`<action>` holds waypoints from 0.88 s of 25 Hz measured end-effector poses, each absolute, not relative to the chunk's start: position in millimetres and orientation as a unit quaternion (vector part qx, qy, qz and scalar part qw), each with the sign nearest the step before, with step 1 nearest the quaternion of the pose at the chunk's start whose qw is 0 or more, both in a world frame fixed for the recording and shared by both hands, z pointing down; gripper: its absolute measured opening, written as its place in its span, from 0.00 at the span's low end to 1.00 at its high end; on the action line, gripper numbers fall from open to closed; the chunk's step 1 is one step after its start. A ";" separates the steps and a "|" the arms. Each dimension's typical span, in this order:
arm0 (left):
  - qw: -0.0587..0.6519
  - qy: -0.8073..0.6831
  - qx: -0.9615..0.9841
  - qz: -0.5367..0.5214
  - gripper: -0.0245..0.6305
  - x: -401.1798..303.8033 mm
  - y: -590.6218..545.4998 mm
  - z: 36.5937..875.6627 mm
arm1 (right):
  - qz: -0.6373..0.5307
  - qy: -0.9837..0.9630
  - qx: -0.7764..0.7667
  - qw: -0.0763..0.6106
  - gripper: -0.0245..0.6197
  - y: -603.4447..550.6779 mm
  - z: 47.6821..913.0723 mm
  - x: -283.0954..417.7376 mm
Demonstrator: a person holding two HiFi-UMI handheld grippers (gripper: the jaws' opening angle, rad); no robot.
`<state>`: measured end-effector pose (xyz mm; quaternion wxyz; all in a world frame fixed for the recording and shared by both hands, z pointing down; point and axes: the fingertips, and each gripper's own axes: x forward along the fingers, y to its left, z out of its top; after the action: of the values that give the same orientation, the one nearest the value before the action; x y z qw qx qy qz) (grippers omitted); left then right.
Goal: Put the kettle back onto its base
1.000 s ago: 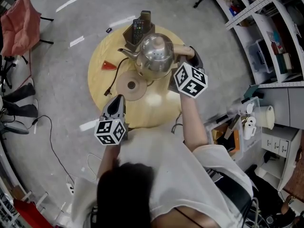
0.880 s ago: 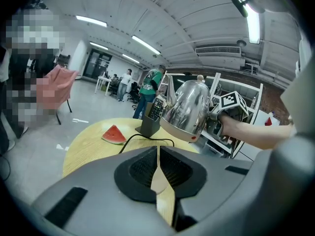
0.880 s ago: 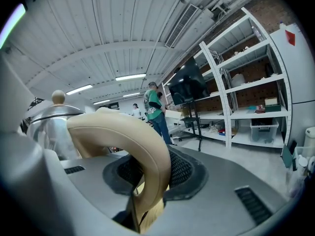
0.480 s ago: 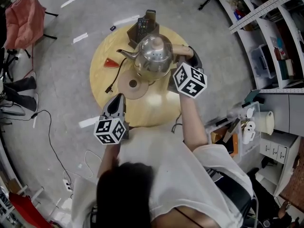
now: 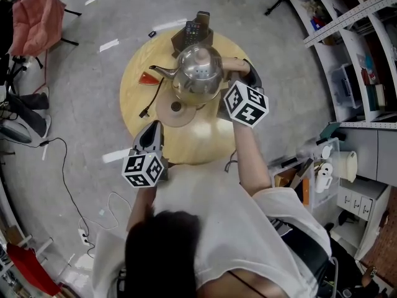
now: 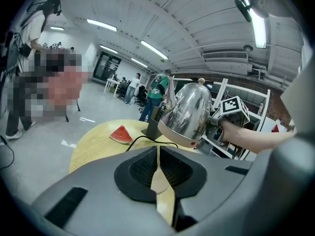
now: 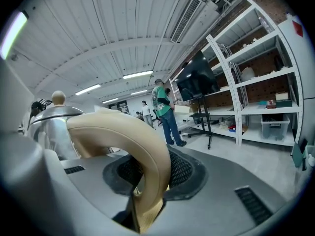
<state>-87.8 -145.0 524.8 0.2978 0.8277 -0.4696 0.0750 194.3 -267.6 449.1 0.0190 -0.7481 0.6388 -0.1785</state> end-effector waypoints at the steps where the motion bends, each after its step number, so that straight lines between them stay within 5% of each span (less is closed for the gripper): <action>1: 0.298 -0.472 0.826 0.075 0.10 -90.2 -144.8 524.8 | -0.180 0.641 -0.746 0.019 0.22 -268.1 449.6 191.7; 22: 0.301 -0.512 0.802 0.065 0.10 -115.2 -140.7 525.5 | -0.193 0.666 -0.720 0.023 0.22 -274.3 451.5 166.6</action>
<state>-115.2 -140.7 525.5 0.3013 0.8016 -0.5123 0.0651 166.6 -274.3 451.5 0.0232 -0.7200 0.6663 -0.1927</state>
